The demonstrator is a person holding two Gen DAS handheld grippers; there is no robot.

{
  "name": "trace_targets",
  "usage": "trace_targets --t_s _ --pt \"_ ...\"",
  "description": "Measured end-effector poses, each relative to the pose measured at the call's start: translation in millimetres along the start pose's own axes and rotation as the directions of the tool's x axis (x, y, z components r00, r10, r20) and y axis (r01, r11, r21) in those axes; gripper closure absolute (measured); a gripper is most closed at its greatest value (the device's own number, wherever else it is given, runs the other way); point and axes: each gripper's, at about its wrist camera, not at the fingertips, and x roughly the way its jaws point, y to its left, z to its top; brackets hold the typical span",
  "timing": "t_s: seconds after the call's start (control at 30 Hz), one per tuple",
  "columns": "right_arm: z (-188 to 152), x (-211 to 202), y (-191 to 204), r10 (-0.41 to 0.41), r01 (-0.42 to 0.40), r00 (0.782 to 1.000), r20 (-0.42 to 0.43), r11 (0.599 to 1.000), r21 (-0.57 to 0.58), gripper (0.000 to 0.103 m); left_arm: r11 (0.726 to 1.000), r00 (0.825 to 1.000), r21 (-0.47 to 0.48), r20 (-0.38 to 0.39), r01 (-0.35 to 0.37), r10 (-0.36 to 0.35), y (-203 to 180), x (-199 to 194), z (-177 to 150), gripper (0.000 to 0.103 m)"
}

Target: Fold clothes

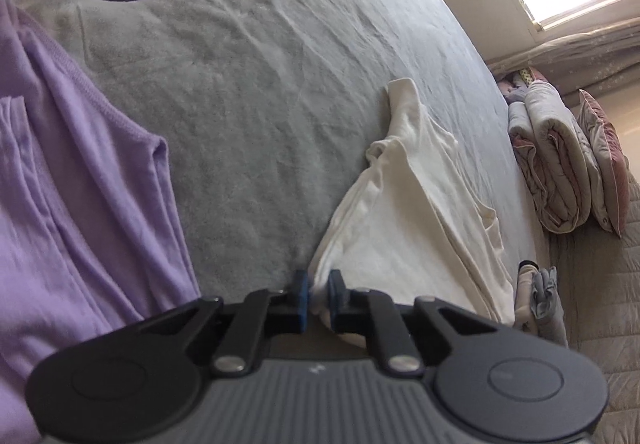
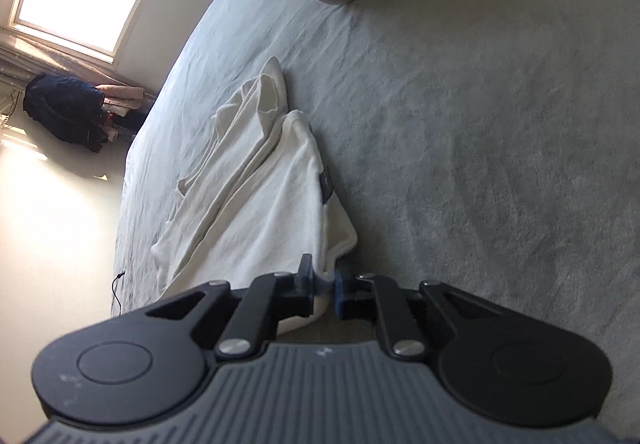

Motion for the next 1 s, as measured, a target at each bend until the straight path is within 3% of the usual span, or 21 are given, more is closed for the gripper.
trace_targets --t_s 0.1,0.2,0.33,0.4,0.53,0.6,0.67,0.77,0.87,1.0 --pt "-1 -9 1 -0.002 0.003 1.0 0.016 0.999 -0.048 0.092 0.999 1.0 0.032 -0.012 0.015 -0.015 0 -5 2 0.094" --pt "-2 -3 -6 -0.038 0.037 0.999 -0.006 0.995 -0.088 0.092 0.994 0.999 0.109 -0.048 -0.015 0.02 -1 2 -1 0.094" --pt "-11 5 -7 -0.085 0.08 0.996 -0.014 0.971 -0.225 0.094 0.965 0.999 0.262 -0.041 -0.021 0.033 -4 0 -5 0.088" --pt "-14 -1 1 -0.097 0.097 0.995 0.016 0.948 -0.304 0.082 0.958 1.0 0.287 -0.016 -0.018 0.023 -4 -9 -5 0.085" --pt "-23 -2 18 -0.129 0.163 0.986 0.107 0.885 -0.437 0.058 0.927 0.99 0.371 0.14 -0.05 -0.002 -9 -34 -6 0.059" --pt "-29 0 28 -0.129 0.191 0.979 0.157 0.846 -0.498 0.055 0.906 0.984 0.421 0.175 -0.046 -0.031 -19 -34 -10 0.055" --pt "-35 2 37 -0.126 0.222 0.971 0.206 0.802 -0.555 0.053 0.881 0.977 0.47 0.206 -0.043 -0.062 -30 -33 -15 0.043" --pt "-44 6 51 -0.112 0.267 0.955 0.273 0.727 -0.633 0.046 0.837 0.976 0.547 0.194 -0.022 -0.102 -50 -15 -28 0.035" --pt "-53 27 67 -0.084 0.268 0.956 0.283 0.649 -0.712 0.045 0.776 0.972 0.631 0.187 -0.007 -0.143 -70 3 -43 0.027" --pt "-72 42 86 -0.028 0.253 0.958 0.286 0.557 -0.791 0.037 0.691 0.969 0.722 0.187 -0.023 -0.163 -88 22 -59 0.024"
